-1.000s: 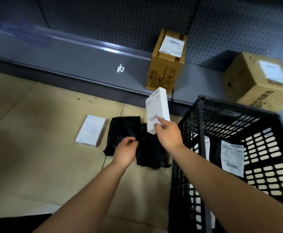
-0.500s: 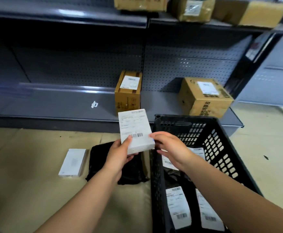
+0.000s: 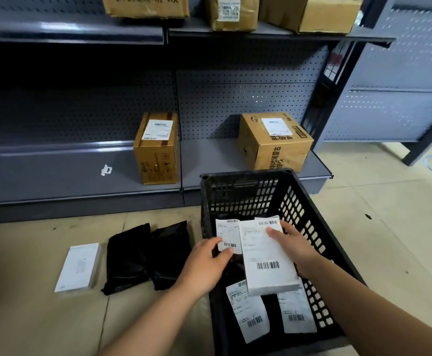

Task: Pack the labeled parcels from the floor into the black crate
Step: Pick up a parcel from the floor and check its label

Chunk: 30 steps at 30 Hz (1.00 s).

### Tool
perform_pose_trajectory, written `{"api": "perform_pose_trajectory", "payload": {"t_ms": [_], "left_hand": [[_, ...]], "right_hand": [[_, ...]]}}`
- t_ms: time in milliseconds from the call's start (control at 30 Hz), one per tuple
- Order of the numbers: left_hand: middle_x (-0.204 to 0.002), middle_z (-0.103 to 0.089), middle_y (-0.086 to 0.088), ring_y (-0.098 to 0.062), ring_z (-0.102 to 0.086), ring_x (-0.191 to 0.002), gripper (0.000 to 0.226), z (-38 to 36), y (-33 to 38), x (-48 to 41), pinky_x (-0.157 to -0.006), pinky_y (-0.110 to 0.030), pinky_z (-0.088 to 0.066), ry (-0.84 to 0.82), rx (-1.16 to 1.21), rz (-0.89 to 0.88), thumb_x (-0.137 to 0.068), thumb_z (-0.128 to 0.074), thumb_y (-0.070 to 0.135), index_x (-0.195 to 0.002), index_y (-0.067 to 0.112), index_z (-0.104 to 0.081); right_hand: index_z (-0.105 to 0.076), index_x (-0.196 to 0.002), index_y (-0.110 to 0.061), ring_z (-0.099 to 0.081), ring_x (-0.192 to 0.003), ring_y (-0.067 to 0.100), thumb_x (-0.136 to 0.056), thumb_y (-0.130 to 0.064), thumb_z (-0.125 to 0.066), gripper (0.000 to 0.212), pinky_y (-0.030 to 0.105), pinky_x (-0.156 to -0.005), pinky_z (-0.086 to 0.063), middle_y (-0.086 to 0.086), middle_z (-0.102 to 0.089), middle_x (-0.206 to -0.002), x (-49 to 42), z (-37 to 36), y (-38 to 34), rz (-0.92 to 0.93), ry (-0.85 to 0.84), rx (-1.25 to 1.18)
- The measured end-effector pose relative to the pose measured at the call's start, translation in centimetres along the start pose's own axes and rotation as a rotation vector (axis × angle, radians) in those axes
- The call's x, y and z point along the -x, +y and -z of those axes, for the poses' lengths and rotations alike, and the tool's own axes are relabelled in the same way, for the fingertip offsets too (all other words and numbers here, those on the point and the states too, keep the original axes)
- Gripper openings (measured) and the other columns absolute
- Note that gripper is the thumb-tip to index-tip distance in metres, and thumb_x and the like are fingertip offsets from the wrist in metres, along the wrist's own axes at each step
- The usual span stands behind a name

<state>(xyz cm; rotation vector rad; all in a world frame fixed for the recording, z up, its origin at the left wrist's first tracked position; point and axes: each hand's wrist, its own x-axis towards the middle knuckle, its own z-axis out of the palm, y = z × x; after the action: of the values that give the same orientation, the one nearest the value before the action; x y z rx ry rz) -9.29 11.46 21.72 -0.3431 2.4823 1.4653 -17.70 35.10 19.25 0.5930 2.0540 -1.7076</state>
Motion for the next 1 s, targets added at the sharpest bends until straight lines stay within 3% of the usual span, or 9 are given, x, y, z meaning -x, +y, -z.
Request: {"api": "perform_pose_trajectory", "payload": {"t_ms": [167,300,433,600,733,900,967,1000], "left_hand": [[-0.156,-0.043,0.003,-0.018,-0.045,-0.141,0.051,1.1,-3.0,-1.9,-0.120,-0.035,-0.036,0.080,-0.075,0.011,-0.101,-0.059,0.043,-0.149,0.028,-0.053],[-0.156,-0.042,0.001,-0.019,-0.045,-0.142,0.053,1.5,-5.1,-3.6,-0.120,-0.037,-0.036,0.161,-0.063,0.035,-0.102,-0.057,0.040,-0.152,0.027,-0.049],[-0.159,-0.041,-0.003,-0.021,-0.043,-0.145,0.054,1.3,-7.2,-4.9,-0.120,-0.039,-0.035,0.216,-0.011,0.094,-0.104,-0.053,0.042,-0.155,0.027,-0.045],[-0.157,-0.045,-0.006,-0.022,-0.045,-0.144,0.053,1.1,-11.0,-5.4,-0.118,-0.038,-0.036,0.208,-0.002,0.165,-0.104,-0.053,0.042,-0.154,0.025,-0.046],[-0.155,-0.048,-0.008,-0.024,-0.048,-0.140,0.053,1.0,-14.0,-5.5,-0.115,-0.037,-0.038,0.182,-0.018,0.228,-0.104,-0.053,0.042,-0.154,0.024,-0.047],[-0.152,-0.051,-0.009,-0.025,-0.054,-0.135,0.055,0.9,-16.5,-5.6,-0.112,-0.038,-0.043,0.152,-0.027,0.295,-0.103,-0.054,0.046,-0.153,0.026,-0.047],[-0.150,-0.053,-0.009,-0.025,-0.054,-0.134,0.056,0.9,-16.9,-5.7,-0.112,-0.039,-0.043,0.132,-0.015,0.311,-0.102,-0.055,0.047,-0.153,0.026,-0.046],[-0.149,-0.054,-0.009,-0.025,-0.055,-0.133,0.057,0.9,-16.9,-5.7,-0.112,-0.039,-0.044,0.122,-0.007,0.315,-0.101,-0.055,0.048,-0.153,0.027,-0.046]], "right_hand": [[-0.049,-0.143,-0.049,-0.072,-0.113,0.034,-0.078,-0.055,-0.079,0.072,0.059,-0.096,-0.060,0.006,-0.066,-0.139,-6.1,2.1,7.7,-0.103,0.070,0.094],[-0.047,-0.152,-0.033,-0.074,-0.105,0.031,-0.094,-0.035,-0.074,0.064,0.053,-0.097,-0.061,0.009,-0.067,-0.135,-5.4,0.6,8.6,-0.133,0.057,0.164],[-0.045,-0.155,-0.024,-0.070,-0.110,0.033,-0.098,-0.024,-0.071,0.062,0.048,-0.098,-0.059,0.012,-0.066,-0.136,-5.6,-1.1,10.0,-0.202,0.007,0.269],[-0.043,-0.154,-0.018,-0.071,-0.097,0.035,-0.100,-0.022,-0.069,0.060,0.042,-0.081,-0.060,0.013,-0.067,-0.116,-6.0,-3.1,12.1,-0.240,-0.050,0.394],[-0.037,-0.158,-0.015,-0.062,-0.084,0.024,-0.103,-0.020,-0.065,0.063,0.036,-0.079,-0.051,0.018,-0.063,-0.126,-6.8,-4.5,13.3,-0.258,-0.073,0.455],[-0.028,-0.164,-0.012,-0.059,-0.079,0.023,-0.105,-0.015,-0.057,0.065,0.029,-0.068,-0.044,0.007,-0.062,-0.085,-7.5,-5.2,13.7,-0.280,-0.117,0.570],[-0.027,-0.164,-0.008,-0.060,-0.078,0.023,-0.106,-0.012,-0.052,0.064,0.029,-0.061,-0.044,0.010,-0.066,-0.090,-7.4,-5.4,13.4,-0.283,-0.144,0.610],[-0.029,-0.163,-0.006,-0.064,-0.087,0.026,-0.106,-0.012,-0.052,0.062,0.030,-0.066,-0.047,0.014,-0.069,-0.102,-7.2,-5.5,13.0,-0.284,-0.156,0.622]]}}
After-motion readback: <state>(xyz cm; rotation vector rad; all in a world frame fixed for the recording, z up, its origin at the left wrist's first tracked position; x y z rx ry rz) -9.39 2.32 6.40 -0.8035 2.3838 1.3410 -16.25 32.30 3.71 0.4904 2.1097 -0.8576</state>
